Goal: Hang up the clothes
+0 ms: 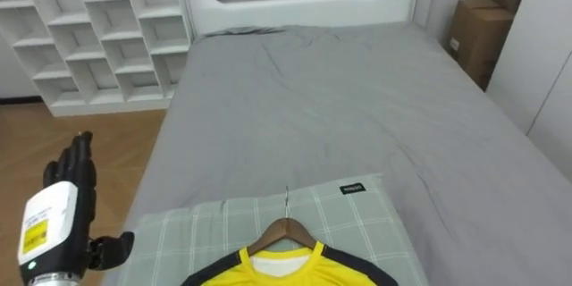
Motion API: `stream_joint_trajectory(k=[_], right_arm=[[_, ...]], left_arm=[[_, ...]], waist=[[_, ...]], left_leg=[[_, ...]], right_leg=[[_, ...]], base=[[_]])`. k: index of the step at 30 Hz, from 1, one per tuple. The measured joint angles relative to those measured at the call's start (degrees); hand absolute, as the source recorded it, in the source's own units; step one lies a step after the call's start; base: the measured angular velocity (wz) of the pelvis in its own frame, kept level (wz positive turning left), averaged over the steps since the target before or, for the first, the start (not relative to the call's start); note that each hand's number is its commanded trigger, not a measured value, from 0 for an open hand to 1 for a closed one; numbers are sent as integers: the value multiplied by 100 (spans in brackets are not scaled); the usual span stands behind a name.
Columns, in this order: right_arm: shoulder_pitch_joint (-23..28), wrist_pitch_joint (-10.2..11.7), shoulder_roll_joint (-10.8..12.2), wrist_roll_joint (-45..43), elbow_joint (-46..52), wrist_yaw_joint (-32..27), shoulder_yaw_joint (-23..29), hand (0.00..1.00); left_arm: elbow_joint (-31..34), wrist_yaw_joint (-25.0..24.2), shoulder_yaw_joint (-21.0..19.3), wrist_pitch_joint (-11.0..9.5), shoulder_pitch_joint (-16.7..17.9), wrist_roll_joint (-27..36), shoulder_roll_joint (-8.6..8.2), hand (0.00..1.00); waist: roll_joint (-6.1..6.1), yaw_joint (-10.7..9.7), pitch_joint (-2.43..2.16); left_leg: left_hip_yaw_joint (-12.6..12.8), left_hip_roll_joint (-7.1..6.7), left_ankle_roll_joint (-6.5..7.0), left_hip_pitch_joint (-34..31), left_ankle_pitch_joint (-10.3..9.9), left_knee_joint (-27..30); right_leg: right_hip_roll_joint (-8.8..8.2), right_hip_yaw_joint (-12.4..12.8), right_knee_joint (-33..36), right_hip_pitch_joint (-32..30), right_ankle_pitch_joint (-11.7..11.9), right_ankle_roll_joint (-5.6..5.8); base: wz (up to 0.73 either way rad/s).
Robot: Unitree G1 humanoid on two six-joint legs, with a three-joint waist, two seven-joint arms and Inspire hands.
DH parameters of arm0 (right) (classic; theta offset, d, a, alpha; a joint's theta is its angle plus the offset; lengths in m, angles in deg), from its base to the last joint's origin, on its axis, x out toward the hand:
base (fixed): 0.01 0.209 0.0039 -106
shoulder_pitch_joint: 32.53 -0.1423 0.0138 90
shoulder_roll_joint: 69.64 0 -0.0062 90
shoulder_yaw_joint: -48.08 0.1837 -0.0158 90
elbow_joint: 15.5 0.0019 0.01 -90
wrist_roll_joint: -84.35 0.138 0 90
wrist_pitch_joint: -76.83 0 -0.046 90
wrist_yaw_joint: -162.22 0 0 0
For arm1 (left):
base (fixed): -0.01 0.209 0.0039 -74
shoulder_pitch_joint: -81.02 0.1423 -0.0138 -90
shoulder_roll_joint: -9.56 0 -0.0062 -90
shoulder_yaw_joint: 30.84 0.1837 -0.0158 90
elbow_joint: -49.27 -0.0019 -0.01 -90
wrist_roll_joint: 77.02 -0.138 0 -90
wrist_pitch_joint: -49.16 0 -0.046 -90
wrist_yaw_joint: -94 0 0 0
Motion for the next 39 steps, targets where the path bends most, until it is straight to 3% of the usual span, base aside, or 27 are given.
stream_joint_trajectory(k=[6,13,18,22,28,39], right_arm=[[-21,1,10,-28,7,46,-6,0],[-72,3,-3,-20,4,-29,-28,0],[-120,2,-8,-30,5,-66,-60,0],[-123,0,-22,-29,5,-76,-79,0],[-168,-5,-15,-39,29,-137,-186,0],[-224,-5,-18,-276,82,-230,-238,0]], left_arm=[[-135,-34,110,31,-1,-257,0,0],[-511,-142,523,121,-43,-638,5,0],[-1010,-387,851,163,-248,-703,-12,0],[-1416,-519,866,231,-414,-704,-38,0],[-1549,-662,878,447,-469,-703,-52,0],[-1554,-908,903,460,-768,-717,-37,0]], waist=[[-75,-52,16],[-52,-146,21],[28,-184,62],[76,-190,31],[78,-301,27],[45,-347,48]], left_leg=[[98,25,1,27,-1,-10],[161,51,5,-21,-1,12],[208,73,8,-21,1,11],[271,90,7,-14,1,3],[282,92,10,-18,3,10],[317,99,10,-49,3,-1]], right_leg=[[7,127,3,-10,9,-2],[20,159,31,-59,55,-5],[29,226,78,-105,56,-5],[36,296,81,-135,56,-5],[33,310,100,-164,57,-6],[34,336,99,-188,57,-6]], base=[[-9],[-4],[-6],[-8],[-1],[-1]])
